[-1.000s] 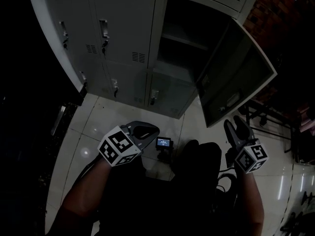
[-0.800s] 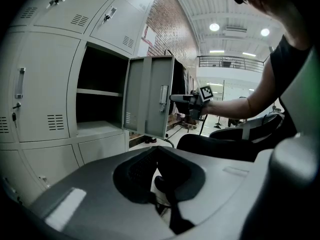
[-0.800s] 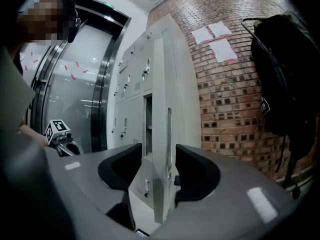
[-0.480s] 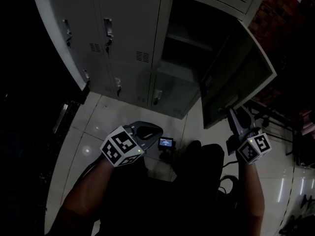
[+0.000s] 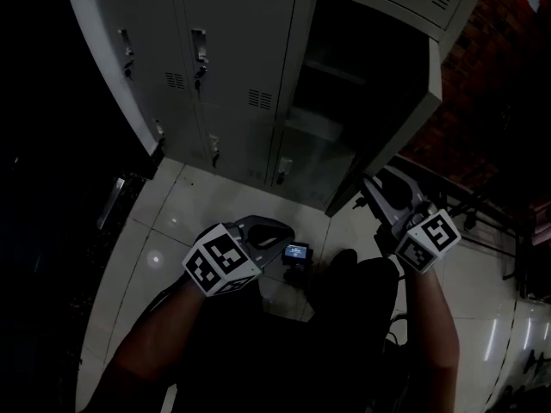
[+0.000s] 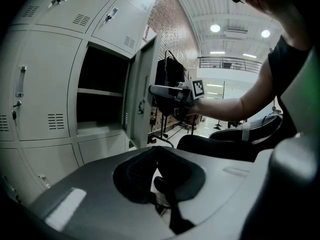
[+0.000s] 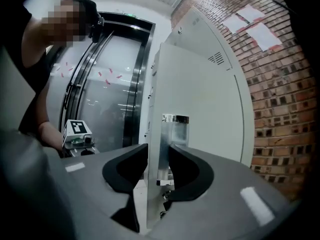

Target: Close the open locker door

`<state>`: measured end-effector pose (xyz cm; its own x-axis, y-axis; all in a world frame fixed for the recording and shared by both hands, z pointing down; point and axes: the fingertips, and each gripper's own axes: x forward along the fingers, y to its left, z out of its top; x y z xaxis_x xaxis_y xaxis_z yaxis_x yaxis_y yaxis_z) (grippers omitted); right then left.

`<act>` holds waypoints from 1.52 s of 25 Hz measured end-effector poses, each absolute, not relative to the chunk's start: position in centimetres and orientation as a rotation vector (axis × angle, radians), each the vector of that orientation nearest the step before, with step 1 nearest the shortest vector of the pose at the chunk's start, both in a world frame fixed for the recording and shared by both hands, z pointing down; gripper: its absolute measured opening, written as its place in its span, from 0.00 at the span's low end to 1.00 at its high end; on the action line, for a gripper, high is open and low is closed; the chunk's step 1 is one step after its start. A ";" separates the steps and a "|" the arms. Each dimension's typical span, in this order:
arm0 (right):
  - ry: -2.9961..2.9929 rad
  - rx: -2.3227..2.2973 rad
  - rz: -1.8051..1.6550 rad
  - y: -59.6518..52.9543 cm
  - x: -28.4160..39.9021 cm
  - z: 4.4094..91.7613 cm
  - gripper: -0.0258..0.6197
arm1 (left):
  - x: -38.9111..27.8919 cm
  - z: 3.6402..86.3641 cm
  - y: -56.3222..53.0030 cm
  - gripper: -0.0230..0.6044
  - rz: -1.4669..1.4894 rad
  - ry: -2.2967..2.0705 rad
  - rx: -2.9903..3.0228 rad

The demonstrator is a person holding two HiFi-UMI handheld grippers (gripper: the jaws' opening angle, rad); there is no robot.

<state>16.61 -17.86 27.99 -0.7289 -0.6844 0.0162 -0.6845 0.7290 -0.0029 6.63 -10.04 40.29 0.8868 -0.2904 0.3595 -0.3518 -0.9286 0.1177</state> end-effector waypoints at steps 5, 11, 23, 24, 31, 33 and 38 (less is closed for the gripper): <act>-2.895 1.164 0.030 -20.9 13.9 28.5 0.22 | 6.6 40.2 -10.1 0.06 0.501 -0.498 2.874; -2.897 1.220 0.058 -24.4 10.9 28.5 0.21 | 6.6 40.4 -10.1 0.06 0.502 -0.499 2.867; -2.805 1.388 0.101 -33.6 7.2 28.6 0.20 | 6.8 39.6 -10.0 0.06 0.467 -0.491 2.868; -2.793 1.405 0.100 -34.4 7.0 28.5 0.20 | 6.7 39.6 -10.0 0.06 0.464 -0.492 2.868; -2.661 1.551 0.112 -40.0 7.2 29.3 0.16 | 6.7 39.2 -10.2 0.06 0.438 -0.493 2.864; -2.643 1.594 0.123 -41.2 7.4 29.4 0.16 | 6.7 39.1 -10.2 0.06 0.428 -0.492 2.863; -2.606 1.660 0.119 -42.9 7.7 29.4 0.14 | 6.5 39.0 -10.1 0.06 0.419 -0.493 2.861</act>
